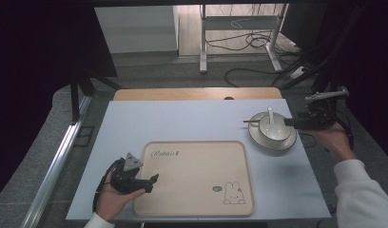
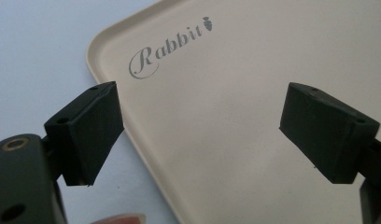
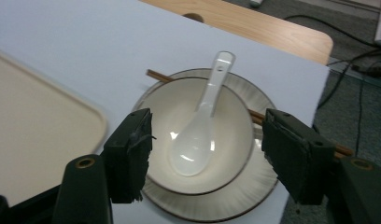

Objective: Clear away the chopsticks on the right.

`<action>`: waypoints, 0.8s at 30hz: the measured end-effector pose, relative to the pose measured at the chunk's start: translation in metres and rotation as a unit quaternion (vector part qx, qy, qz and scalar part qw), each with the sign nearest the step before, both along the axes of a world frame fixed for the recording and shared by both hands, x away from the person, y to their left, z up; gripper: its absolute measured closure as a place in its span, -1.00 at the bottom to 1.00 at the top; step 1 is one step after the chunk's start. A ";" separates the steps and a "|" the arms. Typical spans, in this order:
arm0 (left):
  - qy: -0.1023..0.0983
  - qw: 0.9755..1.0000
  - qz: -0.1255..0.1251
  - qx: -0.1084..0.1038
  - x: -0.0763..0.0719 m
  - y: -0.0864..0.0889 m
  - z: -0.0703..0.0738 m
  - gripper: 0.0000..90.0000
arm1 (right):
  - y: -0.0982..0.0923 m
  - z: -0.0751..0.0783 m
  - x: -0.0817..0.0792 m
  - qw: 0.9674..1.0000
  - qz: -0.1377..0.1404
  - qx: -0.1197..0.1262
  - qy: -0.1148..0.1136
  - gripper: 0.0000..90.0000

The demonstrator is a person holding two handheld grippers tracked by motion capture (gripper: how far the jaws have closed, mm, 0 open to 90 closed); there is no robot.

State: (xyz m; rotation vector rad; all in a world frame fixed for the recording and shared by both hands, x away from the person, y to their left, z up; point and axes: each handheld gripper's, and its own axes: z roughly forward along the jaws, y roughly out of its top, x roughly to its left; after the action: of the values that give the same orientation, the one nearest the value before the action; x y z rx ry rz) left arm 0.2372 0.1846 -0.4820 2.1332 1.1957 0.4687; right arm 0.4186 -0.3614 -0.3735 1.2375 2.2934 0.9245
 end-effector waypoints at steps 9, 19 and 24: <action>0.004 1.000 0.001 0.001 0.004 0.001 -0.002 -0.70 | -0.012 -0.005 0.047 0.999 -0.029 -0.012 0.025 -0.04; 0.007 1.000 0.001 0.007 0.004 0.002 -0.003 -0.70 | -0.022 -0.020 0.081 0.997 -0.048 -0.039 0.052 0.55; 0.009 1.000 0.004 0.007 0.003 0.002 -0.004 -0.70 | -0.026 -0.038 0.091 0.995 -0.043 -0.064 0.064 0.88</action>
State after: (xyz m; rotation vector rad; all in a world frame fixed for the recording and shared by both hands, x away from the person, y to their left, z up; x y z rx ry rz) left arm 0.2405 0.1864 -0.4862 2.1498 1.2144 0.4642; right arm 0.5098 -0.3870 -0.4117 1.3639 2.3353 0.6756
